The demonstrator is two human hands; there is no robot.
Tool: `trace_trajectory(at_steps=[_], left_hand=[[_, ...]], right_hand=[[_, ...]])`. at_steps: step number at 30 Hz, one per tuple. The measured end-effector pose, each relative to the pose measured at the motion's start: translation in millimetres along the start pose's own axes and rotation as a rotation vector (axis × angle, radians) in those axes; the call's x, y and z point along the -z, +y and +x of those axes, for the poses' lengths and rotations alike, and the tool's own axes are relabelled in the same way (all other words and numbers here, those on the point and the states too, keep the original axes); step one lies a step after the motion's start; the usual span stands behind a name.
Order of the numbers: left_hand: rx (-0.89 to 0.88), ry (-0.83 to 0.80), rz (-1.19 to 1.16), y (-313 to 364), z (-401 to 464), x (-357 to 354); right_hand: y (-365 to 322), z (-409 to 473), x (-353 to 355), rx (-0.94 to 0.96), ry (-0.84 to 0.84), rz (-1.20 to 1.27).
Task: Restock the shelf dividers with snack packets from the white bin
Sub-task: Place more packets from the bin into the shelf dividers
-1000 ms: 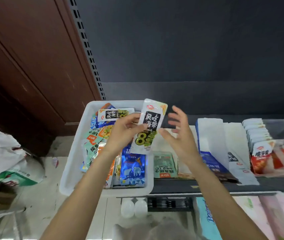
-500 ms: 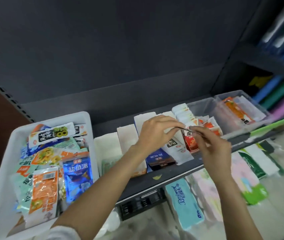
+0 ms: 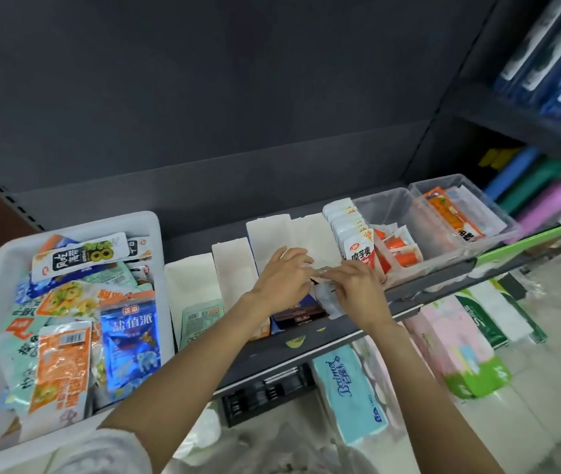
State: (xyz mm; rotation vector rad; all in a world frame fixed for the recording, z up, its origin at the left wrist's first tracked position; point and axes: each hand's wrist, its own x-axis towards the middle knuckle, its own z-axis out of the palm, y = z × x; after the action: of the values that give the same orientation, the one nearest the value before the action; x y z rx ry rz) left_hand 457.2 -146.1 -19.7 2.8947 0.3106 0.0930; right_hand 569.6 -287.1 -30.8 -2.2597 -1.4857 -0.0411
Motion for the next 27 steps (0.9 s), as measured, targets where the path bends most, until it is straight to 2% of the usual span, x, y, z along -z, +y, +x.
trace_trajectory(at_steps=[4,7,11,14,17,20,23,25,27], left_hand=[[0.085,0.098,-0.122,-2,-29,24],[0.246,0.311,-0.213,-6,-69,50],[0.529,0.584,-0.325,-29,-151,73],[0.771,0.675,-0.245,-61,-217,71],[1.063,0.614,-0.097,-96,-272,58],[1.242,0.454,-0.147,-112,-302,47],[1.254,0.374,-0.186,-116,-307,35],[1.236,0.357,-0.186,-117,-304,31],[1.224,0.356,-0.118,-117,-300,26]], right_hand=[[-15,3,5,-0.053,0.028,-0.009],[-54,9,23,0.017,0.062,0.178],[-133,23,29,0.189,-0.1,0.464],[-193,33,4,0.323,-0.289,0.54],[-241,42,-35,0.438,-0.44,0.413],[-266,54,-79,0.577,-0.426,-0.033],[-278,66,-110,0.535,-0.452,-0.318],[-284,73,-115,0.493,-0.476,-0.356],[-288,79,-110,0.477,-0.408,-0.316]])
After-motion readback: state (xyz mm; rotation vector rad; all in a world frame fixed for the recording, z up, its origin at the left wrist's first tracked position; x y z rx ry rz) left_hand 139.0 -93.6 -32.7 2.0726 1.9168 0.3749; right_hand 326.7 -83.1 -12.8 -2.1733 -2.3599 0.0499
